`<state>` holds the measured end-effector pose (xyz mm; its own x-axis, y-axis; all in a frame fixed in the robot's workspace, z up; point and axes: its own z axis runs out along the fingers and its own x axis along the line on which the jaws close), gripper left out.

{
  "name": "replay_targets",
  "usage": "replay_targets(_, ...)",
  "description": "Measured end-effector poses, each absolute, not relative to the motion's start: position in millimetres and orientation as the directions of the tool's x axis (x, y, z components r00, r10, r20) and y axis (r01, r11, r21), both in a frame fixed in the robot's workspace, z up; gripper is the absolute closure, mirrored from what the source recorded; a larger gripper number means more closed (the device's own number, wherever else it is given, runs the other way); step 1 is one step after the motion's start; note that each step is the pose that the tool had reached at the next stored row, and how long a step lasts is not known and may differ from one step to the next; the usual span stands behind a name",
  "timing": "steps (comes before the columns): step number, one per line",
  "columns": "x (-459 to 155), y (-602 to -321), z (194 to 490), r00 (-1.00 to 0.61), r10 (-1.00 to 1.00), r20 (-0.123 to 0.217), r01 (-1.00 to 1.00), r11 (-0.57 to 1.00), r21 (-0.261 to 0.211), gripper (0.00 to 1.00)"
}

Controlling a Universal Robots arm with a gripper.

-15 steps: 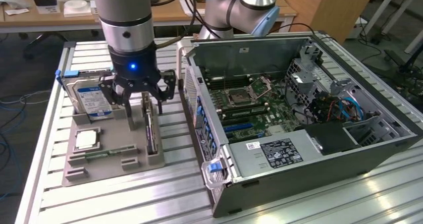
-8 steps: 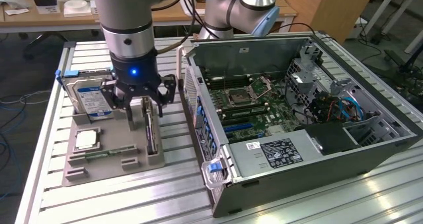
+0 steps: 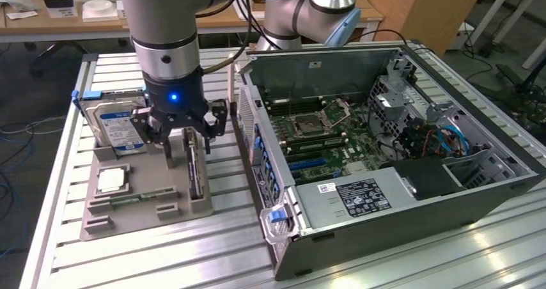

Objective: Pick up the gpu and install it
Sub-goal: 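Pick up the gpu and move the gpu toward the slot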

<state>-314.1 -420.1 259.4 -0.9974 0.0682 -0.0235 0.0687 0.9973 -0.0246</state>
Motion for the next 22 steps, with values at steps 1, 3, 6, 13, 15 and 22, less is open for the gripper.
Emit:
replay_targets(1, -314.1, -420.0, 259.4, -0.997, 0.068, -0.023, 0.069, 0.997, -0.025, 0.29)
replay_targets(3, -314.1, -420.0, 259.3, -0.997, 0.067, -0.024, 0.068, 0.997, -0.024, 0.29)
replay_targets(6, -314.1, -420.2, 257.5, -0.999, 0.032, -0.024, 0.033, 0.999, -0.024, 0.29)
replay_targets(13, -314.1, -420.3, 245.9, -1.000, 0.009, -0.024, 0.009, 1.000, -0.024, 0.29)
replay_targets(15, -314.1, -420.3, 242.3, -1.000, 0.009, -0.024, 0.009, 1.000, -0.024, 0.29)
replay_targets(22, -314.1, -420.3, 229.5, -1.000, 0.009, -0.024, 0.009, 1.000, -0.024, 0.29)
